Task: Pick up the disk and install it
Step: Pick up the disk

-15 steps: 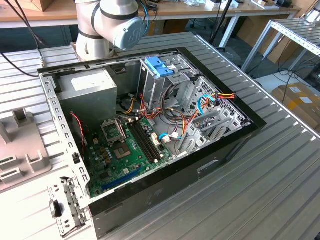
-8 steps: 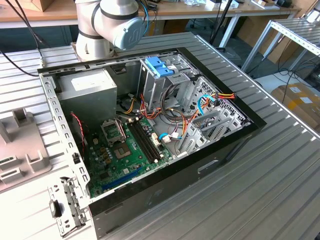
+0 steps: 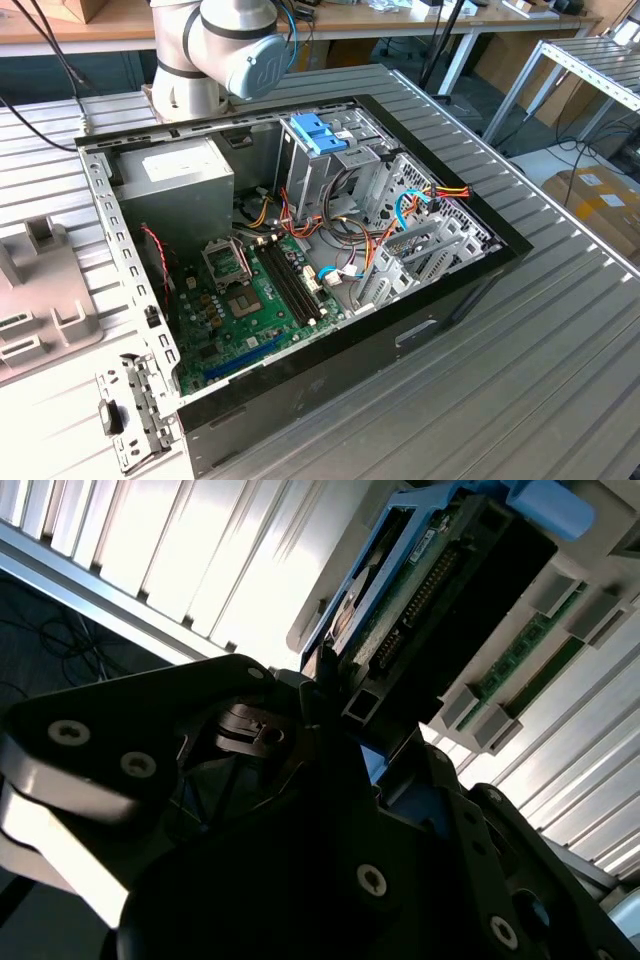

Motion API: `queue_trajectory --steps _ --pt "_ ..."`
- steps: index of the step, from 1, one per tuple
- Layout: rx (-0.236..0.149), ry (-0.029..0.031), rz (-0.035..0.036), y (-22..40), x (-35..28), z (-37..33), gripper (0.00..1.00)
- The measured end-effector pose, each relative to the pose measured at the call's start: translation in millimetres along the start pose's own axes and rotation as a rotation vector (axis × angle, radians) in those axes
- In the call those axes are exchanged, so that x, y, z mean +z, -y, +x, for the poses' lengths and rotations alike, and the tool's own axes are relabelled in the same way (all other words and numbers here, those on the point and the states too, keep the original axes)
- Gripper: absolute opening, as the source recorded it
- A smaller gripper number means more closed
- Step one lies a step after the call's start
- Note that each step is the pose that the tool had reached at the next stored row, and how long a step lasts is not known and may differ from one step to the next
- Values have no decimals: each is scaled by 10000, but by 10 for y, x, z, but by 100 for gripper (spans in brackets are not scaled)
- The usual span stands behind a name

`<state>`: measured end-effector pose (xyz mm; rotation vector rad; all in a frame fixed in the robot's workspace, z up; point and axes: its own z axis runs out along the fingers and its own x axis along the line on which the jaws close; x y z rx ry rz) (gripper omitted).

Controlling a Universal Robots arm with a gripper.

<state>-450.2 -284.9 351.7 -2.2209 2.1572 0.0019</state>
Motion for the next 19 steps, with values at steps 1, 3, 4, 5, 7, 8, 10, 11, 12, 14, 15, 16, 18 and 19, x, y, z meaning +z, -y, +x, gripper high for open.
queue_trajectory --steps 1,3,4,5,7,8,10,11,12,14,15,16,18,19 --pt "0 0 -1 0 -4 0 37" --pt "0 0 -1 0 -18 -1 37" --pt "0 0 -1 1 -26 -1 37" --pt "0 0 -1 1 -31 -1 37" --pt "0 0 -1 1 -41 -1 37" --pt "0 0 -1 1 -46 -1 37" --pt "0 0 -1 2 -56 -2 37" --pt "0 0 -1 2 -61 -2 37" --pt "0 0 -2 2 -67 -2 37" --pt "0 0 -2 2 -79 -3 37" --pt "0 0 -1 3 -85 -3 37" --pt "0 0 -1 3 -90 -3 37" --pt "0 0 -1 4 -113 -4 37" --pt "0 0 -1 4 -118 -4 37"
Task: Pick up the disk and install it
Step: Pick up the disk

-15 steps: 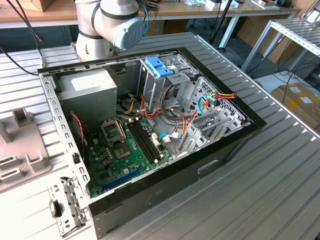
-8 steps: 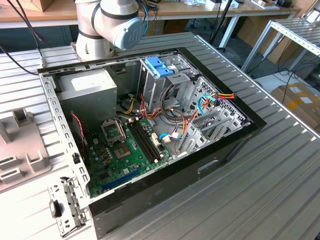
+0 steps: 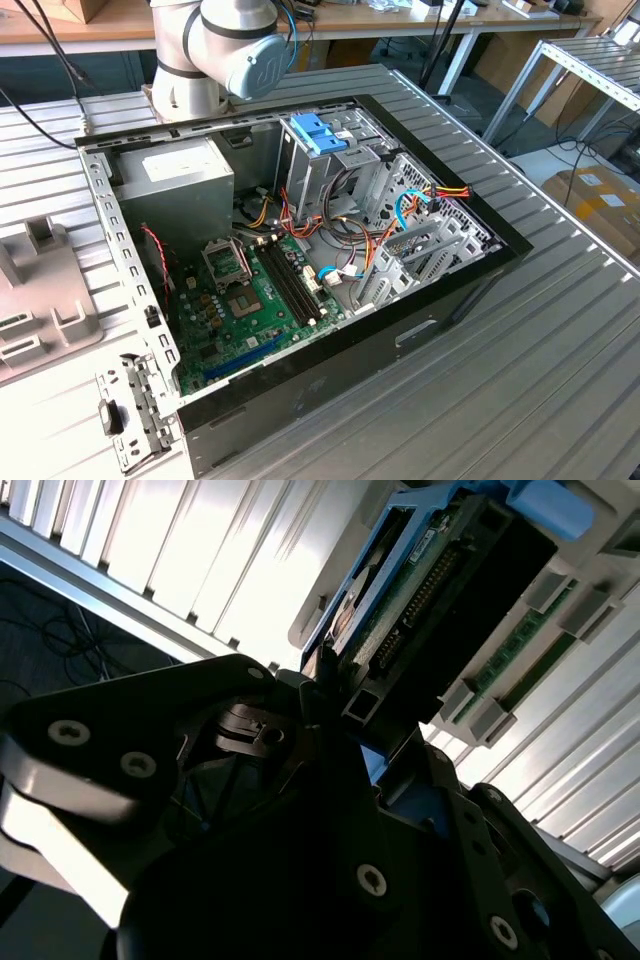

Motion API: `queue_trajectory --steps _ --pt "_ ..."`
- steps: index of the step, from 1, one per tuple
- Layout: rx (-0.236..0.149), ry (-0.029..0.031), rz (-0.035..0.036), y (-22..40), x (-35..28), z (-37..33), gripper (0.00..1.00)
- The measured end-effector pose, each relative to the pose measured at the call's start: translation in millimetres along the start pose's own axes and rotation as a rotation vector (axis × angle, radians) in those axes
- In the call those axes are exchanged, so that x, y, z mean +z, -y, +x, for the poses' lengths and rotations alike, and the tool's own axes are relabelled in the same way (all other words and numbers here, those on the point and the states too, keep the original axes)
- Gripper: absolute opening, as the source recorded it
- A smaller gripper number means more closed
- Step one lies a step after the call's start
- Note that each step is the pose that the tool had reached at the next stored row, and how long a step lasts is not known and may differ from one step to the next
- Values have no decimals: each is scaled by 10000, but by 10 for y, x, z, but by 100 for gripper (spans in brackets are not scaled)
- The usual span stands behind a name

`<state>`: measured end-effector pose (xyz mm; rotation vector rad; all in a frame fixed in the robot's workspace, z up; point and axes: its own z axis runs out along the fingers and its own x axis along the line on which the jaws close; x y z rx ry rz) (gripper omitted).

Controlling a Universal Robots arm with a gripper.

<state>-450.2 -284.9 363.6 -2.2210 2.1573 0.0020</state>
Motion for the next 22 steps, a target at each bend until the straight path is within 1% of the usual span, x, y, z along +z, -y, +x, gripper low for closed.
queue_trajectory --steps 12,22 --pt "0 0 0 2 -77 -2 37" --pt "0 0 0 5 -163 -5 37"
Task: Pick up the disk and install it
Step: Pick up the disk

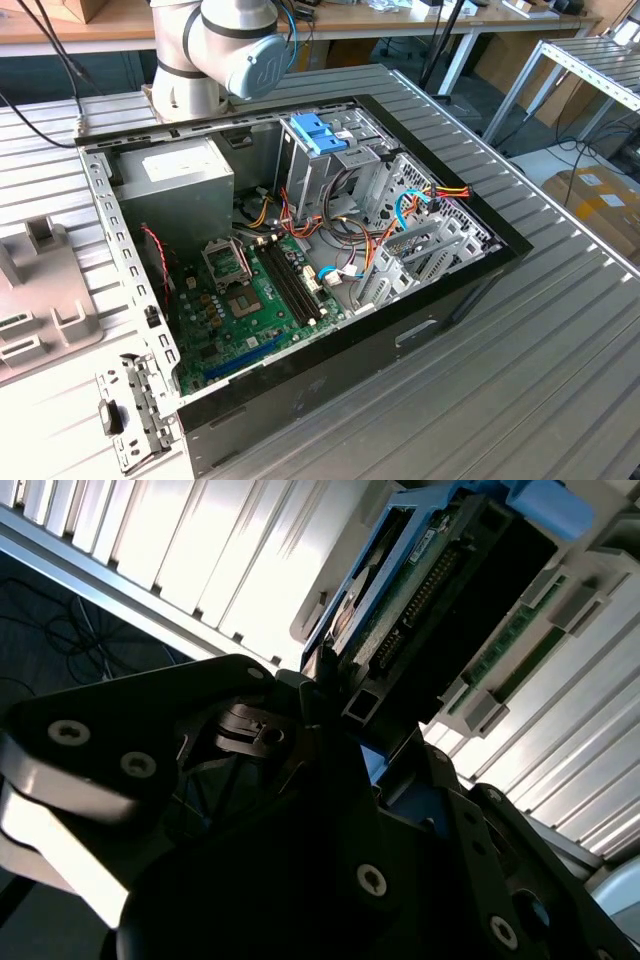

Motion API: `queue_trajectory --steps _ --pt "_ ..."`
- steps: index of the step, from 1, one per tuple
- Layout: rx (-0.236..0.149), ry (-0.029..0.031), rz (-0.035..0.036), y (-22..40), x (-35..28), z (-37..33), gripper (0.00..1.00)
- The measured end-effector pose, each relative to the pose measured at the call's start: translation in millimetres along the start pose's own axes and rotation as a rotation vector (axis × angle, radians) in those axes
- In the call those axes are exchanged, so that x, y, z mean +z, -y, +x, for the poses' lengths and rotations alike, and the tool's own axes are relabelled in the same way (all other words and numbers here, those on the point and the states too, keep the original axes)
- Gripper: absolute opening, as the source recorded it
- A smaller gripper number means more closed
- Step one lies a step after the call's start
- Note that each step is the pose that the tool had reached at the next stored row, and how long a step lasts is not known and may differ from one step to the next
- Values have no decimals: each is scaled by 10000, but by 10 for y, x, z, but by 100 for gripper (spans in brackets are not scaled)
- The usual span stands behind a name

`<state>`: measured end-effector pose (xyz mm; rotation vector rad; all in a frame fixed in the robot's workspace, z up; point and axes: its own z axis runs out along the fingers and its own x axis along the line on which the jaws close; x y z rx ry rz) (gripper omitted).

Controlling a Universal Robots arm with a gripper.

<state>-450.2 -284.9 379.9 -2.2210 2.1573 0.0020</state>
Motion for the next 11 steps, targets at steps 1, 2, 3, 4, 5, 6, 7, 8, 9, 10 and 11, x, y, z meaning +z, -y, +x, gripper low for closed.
queue_trajectory --steps 1,2,3,4,5,6,7,8,9,10,11 --pt "0 0 0 0 -5 0 37" --pt "0 0 1 0 -10 0 37" --pt "0 0 0 1 -16 -1 37" --pt "0 0 0 1 -25 -1 37" --pt "0 0 0 1 -34 -1 37" --pt "0 0 0 1 -39 -1 37" --pt "0 0 0 1 -43 -1 37" --pt "0 0 1 2 -49 -2 37" --pt "0 0 0 2 -54 -2 37" --pt "0 0 0 2 -60 -2 37" --pt "0 0 0 2 -65 -2 37"
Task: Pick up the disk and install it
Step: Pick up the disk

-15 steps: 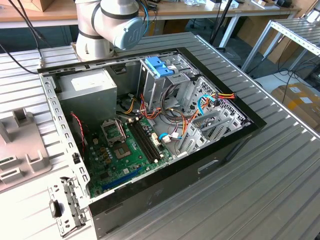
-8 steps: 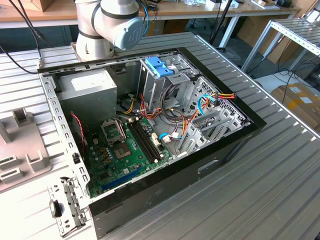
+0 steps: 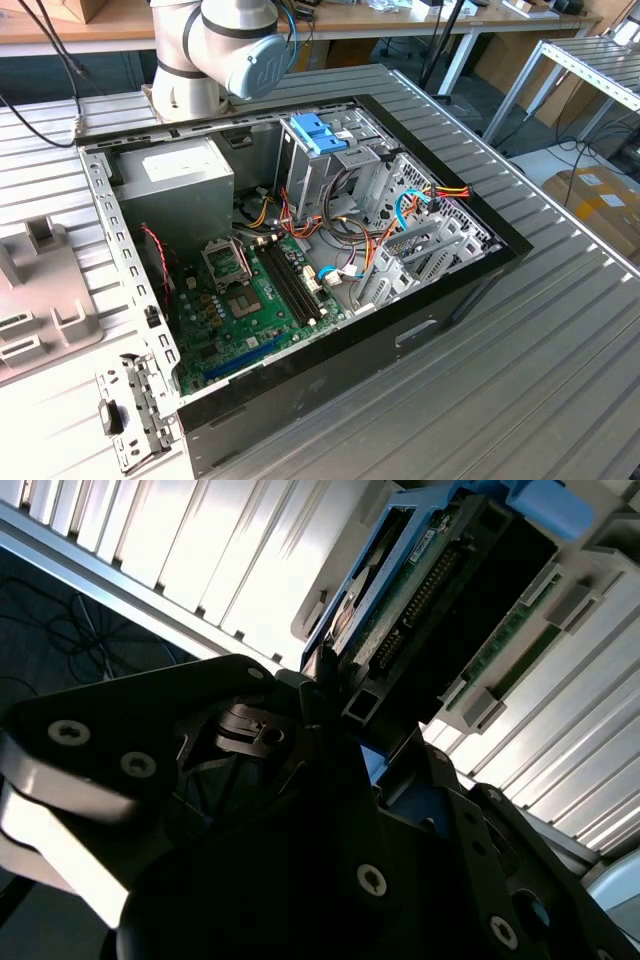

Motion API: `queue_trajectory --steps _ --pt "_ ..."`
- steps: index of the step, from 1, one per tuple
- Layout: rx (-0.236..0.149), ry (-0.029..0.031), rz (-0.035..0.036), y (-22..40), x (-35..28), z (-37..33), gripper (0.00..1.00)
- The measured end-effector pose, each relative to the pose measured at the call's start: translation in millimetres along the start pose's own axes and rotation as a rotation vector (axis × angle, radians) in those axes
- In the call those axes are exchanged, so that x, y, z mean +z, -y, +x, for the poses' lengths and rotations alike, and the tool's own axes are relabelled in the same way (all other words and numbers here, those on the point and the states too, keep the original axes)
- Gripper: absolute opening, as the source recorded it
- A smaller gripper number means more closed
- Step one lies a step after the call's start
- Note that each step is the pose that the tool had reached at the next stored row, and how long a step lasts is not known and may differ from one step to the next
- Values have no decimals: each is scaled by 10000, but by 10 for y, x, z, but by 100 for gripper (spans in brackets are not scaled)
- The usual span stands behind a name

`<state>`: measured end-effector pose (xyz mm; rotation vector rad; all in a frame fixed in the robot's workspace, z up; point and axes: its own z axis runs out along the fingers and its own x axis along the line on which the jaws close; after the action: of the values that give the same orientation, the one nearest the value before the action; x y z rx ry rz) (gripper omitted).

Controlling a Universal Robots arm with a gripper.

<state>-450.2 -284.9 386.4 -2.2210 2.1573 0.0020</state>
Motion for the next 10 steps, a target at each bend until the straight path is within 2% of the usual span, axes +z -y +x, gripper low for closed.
queue_trajectory --steps 10 --pt "0 0 1 3 -87 -3 37"
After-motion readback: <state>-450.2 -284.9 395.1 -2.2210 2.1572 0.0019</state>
